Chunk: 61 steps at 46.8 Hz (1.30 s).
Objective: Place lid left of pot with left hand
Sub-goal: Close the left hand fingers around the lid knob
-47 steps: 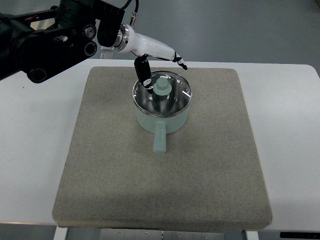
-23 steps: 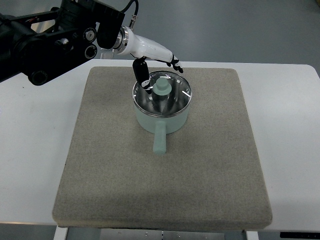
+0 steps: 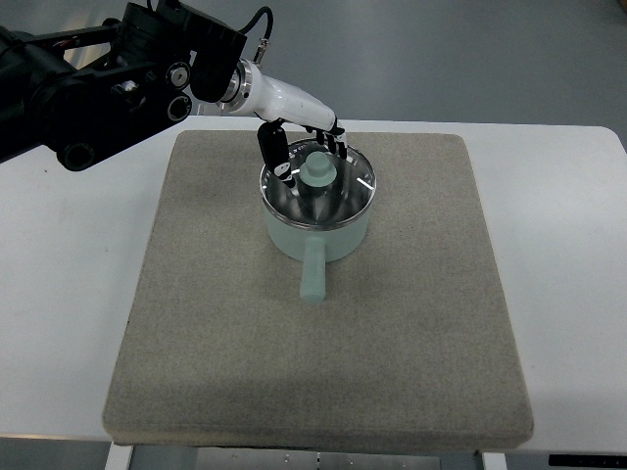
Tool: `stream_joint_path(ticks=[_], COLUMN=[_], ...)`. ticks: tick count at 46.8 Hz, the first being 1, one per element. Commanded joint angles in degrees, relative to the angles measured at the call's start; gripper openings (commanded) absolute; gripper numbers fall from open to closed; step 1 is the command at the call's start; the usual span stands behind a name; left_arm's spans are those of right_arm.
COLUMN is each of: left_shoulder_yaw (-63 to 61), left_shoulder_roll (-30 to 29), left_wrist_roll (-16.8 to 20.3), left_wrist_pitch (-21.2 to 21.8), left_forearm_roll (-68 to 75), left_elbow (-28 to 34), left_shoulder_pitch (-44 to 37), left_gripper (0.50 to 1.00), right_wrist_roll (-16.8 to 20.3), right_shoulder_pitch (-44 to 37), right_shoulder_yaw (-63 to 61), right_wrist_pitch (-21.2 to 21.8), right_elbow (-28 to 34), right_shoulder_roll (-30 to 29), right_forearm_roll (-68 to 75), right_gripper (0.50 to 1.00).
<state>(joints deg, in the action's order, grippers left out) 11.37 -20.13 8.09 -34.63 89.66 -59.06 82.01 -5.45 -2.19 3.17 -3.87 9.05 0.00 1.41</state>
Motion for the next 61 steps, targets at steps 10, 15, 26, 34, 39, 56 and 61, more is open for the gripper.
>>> stream_joint_path(ticks=[10,15,26,34,39,56,61], left_shoulder_yaw=[0.0,0.0,0.0,0.0,0.0,0.1,0.1], left_shoulder_roll=[0.1,0.1,0.1,0.1,0.0,0.0,0.0], left_wrist_roll=[0.0,0.0,0.0,0.0,0.0,0.0,0.0], left_wrist_pitch=[0.0,0.0,0.1,0.1,0.1,0.4,0.5], left_forearm_roll=[0.2,0.2,0.3,0.3,0.6,2.5,2.6], left_elbow=[-0.5,-0.5,-1.2,-1.2,-1.2,-1.3,-1.3], left_shoulder_pitch=[0.3,0.3,0.4,0.6,0.6,0.5,0.4], left_gripper=[0.788,0.784,0.743,0.737,0.713,0.713,0.711], right_wrist_roll=[0.0,0.0,0.0,0.0,0.0,0.0,0.0], right_shoulder_pitch=[0.0,0.0,0.0,0.0,0.0,0.0,0.0], right_shoulder_yaw=[0.0,0.0,0.0,0.0,0.0,0.0,0.0], right_wrist_pitch=[0.0,0.0,0.0,0.0,0.0,0.0,0.0], right_elbow=[0.0,0.0,0.0,0.0,0.0,0.0,0.0], right_shoulder_roll=[0.0,0.0,0.0,0.0,0.0,0.0,0.0], right_forearm_roll=[0.0,0.0,0.0,0.0,0.0,0.0,0.0], right_gripper=[0.921,0.921,0.921,0.921,0.921,0.921,0.921])
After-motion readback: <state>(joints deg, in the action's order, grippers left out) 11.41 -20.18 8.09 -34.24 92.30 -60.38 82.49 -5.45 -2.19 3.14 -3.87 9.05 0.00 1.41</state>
